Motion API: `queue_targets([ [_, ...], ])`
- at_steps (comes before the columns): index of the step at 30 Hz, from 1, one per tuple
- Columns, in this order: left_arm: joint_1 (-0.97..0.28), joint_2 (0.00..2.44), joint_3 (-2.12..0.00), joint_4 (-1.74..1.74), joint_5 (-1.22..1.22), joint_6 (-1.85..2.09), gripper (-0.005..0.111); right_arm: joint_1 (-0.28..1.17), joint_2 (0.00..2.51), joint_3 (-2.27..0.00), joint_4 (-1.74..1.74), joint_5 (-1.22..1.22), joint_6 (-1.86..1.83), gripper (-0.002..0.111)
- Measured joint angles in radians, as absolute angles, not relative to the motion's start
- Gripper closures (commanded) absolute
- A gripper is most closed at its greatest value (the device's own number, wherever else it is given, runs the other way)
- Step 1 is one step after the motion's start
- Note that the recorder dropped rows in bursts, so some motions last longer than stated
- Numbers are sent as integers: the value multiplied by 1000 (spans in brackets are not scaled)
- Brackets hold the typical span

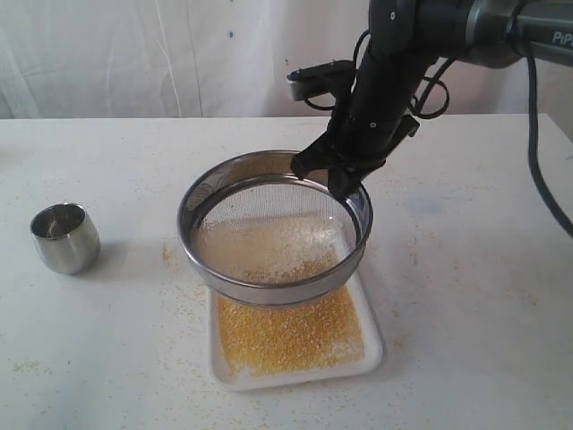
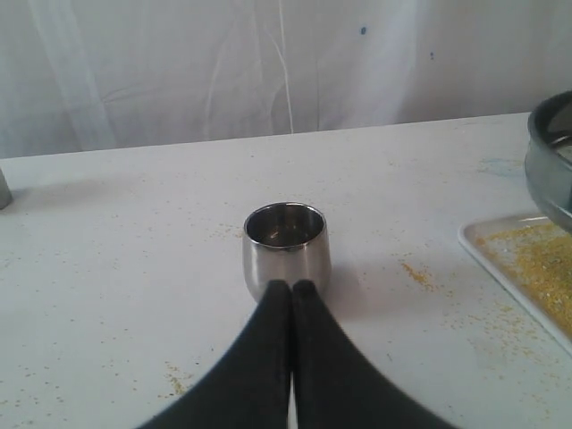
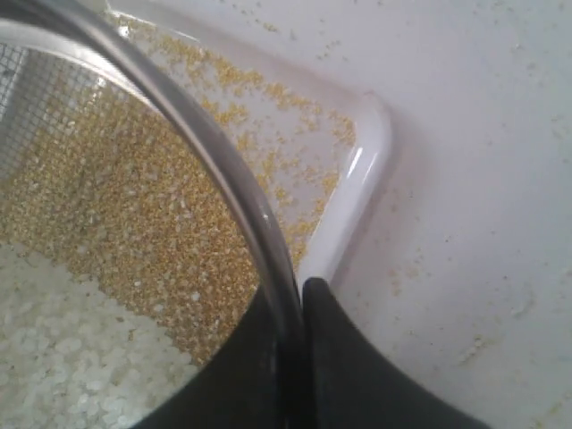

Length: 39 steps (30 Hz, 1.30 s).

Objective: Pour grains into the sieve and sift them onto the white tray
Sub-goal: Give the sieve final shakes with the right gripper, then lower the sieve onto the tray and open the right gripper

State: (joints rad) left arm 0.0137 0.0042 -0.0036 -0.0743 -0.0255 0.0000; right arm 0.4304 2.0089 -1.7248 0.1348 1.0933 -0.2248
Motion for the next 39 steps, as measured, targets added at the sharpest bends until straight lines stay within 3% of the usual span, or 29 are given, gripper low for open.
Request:
queue_targets([
  [29,14,4,-4,-74,-25,0,107,424,2174,-1725,140,1093,-231,108],
  [39,14,4,-4,-74,-25,0,107,424,2191,-1725,148,1102,-247,88],
])
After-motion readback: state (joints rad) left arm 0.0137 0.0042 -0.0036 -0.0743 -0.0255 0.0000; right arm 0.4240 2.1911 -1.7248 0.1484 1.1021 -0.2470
